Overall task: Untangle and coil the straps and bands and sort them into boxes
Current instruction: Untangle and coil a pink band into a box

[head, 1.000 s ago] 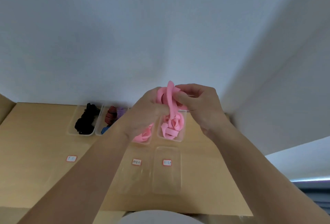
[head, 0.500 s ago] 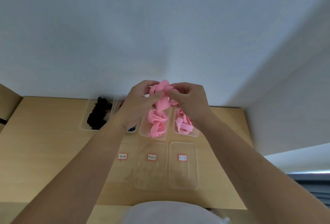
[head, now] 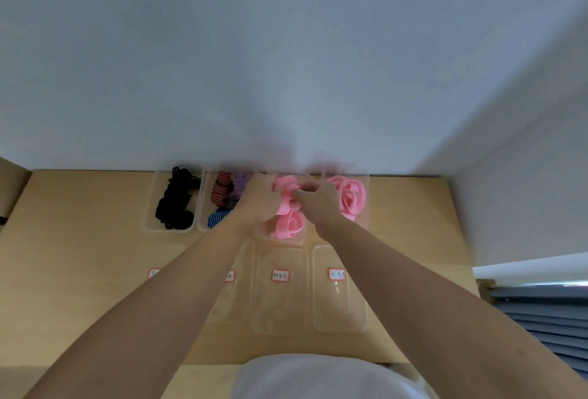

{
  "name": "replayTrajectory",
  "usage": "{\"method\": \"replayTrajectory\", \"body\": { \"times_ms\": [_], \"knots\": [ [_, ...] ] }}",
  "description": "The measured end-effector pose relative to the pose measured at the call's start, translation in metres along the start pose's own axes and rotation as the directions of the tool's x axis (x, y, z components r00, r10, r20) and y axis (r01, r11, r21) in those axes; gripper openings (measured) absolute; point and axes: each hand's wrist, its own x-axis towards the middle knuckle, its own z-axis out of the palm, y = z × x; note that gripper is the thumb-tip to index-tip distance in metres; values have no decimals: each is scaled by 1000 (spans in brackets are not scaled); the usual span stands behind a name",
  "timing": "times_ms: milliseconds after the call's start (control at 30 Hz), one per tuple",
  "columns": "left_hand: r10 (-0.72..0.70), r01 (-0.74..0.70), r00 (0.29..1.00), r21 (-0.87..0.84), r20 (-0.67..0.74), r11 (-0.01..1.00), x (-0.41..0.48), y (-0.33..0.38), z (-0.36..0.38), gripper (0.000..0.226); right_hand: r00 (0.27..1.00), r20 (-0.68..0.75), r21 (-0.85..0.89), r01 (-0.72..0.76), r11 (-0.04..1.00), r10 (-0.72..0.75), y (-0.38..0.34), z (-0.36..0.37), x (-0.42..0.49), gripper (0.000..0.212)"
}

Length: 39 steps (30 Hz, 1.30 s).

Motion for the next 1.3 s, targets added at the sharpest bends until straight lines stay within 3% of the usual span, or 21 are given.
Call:
{"method": "replayTrajectory", "body": {
  "times_ms": [167, 300, 433, 533, 600, 700, 833, 867, 933, 1000, 1067, 1167, 1300],
  "knots": [
    [83, -87, 979, -14, -184, 996, 6, -3, 4, 42, 997, -80, -42, 12, 999, -16, 0, 5, 12, 8],
    [105, -106, 961, 10, -256, 994, 14, -6, 10, 22, 985, -132, -193, 85, 978, -112, 3, 11, 11, 21],
    [188, -167, 943, 100, -273, 981, 19, -17, 18, 19, 970, -90, -358, 180, 916, -226, 8, 12, 13, 20],
    [348, -283, 916, 290, -201, 914, 19, -27, 21, 24, 949, -23, -469, 268, 841, -315, 19, 10, 18, 22],
    [444, -391, 893, 353, -81, 850, 15, -33, 20, 34, 936, 7, -484, 310, 818, -351, 26, 9, 22, 22],
    [492, -467, 867, 467, 77, 751, 12, -42, 20, 49, 909, 27, -505, 372, 779, -416, 35, 10, 27, 21],
    [451, -409, 888, 605, 91, 684, 10, -39, 27, 49, 734, 8, -694, 493, 524, -679, 41, 11, 29, 9],
    [457, -406, 886, 609, 79, 681, 10, -38, 28, 45, 690, 57, -727, 524, 444, -721, 43, 9, 28, 3],
    [466, -394, 883, 614, 47, 684, 14, -38, 30, 39, 618, 208, -778, 574, 254, -758, 51, 3, 24, 17],
    [480, -386, 876, 646, 33, 659, 17, -39, 30, 36, 633, 356, -822, 563, 92, -687, 62, -2, 17, 43],
    [543, -433, 838, 658, 43, 616, 19, -43, 31, 40, 745, 442, -856, 517, 14, -501, 66, -5, 6, 61],
    [613, -474, 787, 709, 75, 523, 17, -51, 33, 38, 836, 477, -874, 484, -46, -273, 62, -6, -1, 72],
    [466, -459, 850, 780, 246, 424, 14, -49, 29, 56, 867, 476, -879, 472, -60, -149, 45, -3, 1, 91]
  ]
}}
